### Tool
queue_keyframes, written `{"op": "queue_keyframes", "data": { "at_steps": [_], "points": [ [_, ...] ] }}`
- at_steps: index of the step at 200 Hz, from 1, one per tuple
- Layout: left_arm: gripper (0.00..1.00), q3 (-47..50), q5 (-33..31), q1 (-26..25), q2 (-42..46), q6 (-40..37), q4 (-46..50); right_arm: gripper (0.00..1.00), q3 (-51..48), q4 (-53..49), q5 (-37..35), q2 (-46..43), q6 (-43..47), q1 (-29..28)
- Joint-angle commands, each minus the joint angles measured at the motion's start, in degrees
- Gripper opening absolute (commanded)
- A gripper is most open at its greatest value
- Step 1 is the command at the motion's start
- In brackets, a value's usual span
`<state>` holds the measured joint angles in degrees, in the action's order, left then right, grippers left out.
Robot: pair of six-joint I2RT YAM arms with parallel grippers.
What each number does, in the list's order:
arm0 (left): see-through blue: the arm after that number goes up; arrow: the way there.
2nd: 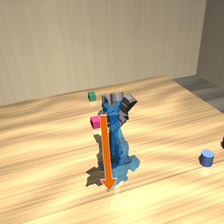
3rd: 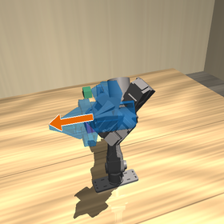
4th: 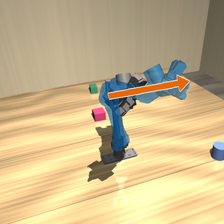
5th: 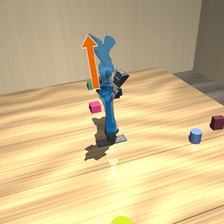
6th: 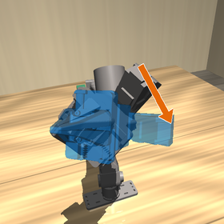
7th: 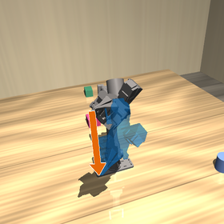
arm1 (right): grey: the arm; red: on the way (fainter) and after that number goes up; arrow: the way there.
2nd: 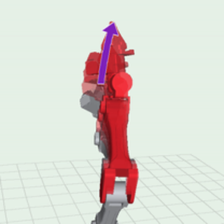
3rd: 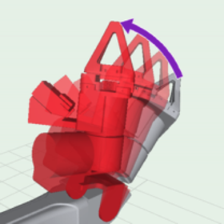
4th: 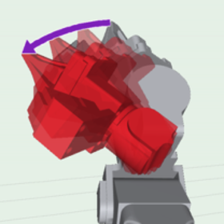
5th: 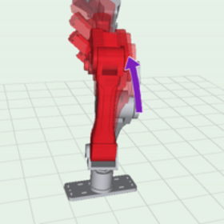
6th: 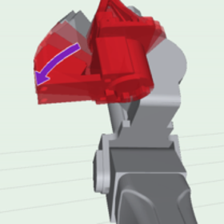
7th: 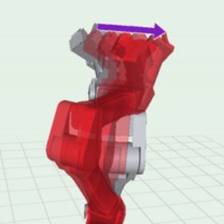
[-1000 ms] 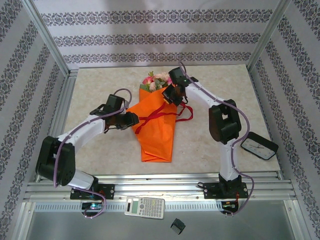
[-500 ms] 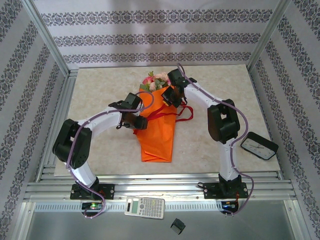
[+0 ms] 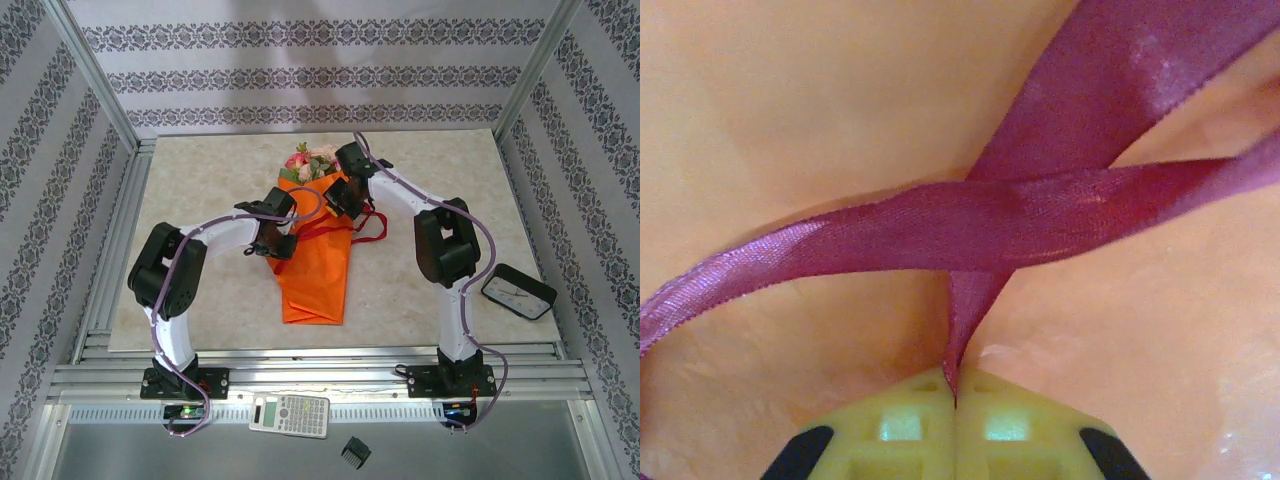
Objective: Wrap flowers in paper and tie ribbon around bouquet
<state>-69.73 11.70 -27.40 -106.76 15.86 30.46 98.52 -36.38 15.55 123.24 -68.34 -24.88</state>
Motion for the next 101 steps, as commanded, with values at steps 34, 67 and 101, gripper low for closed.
{"op": "queue_keyframes", "data": {
  "at_steps": [34, 67, 101],
  "points": [
    [0.00, 7.25, -1.13, -0.65, 15.52, 6.28, -0.49, 0.00, -9.06, 2.67, -2.06, -10.45, -8.92, -3.14],
    [0.00, 11.51, 2.00, -0.26, 20.58, 9.83, -1.63, 0.00, -12.14, 3.80, -2.65, -13.12, -11.99, -4.93],
    [0.00, 13.31, 3.03, 0.55, 23.87, 11.16, -0.76, 0.13, -13.36, 3.69, 1.05, -13.18, -12.60, -5.35]
  ]
}}
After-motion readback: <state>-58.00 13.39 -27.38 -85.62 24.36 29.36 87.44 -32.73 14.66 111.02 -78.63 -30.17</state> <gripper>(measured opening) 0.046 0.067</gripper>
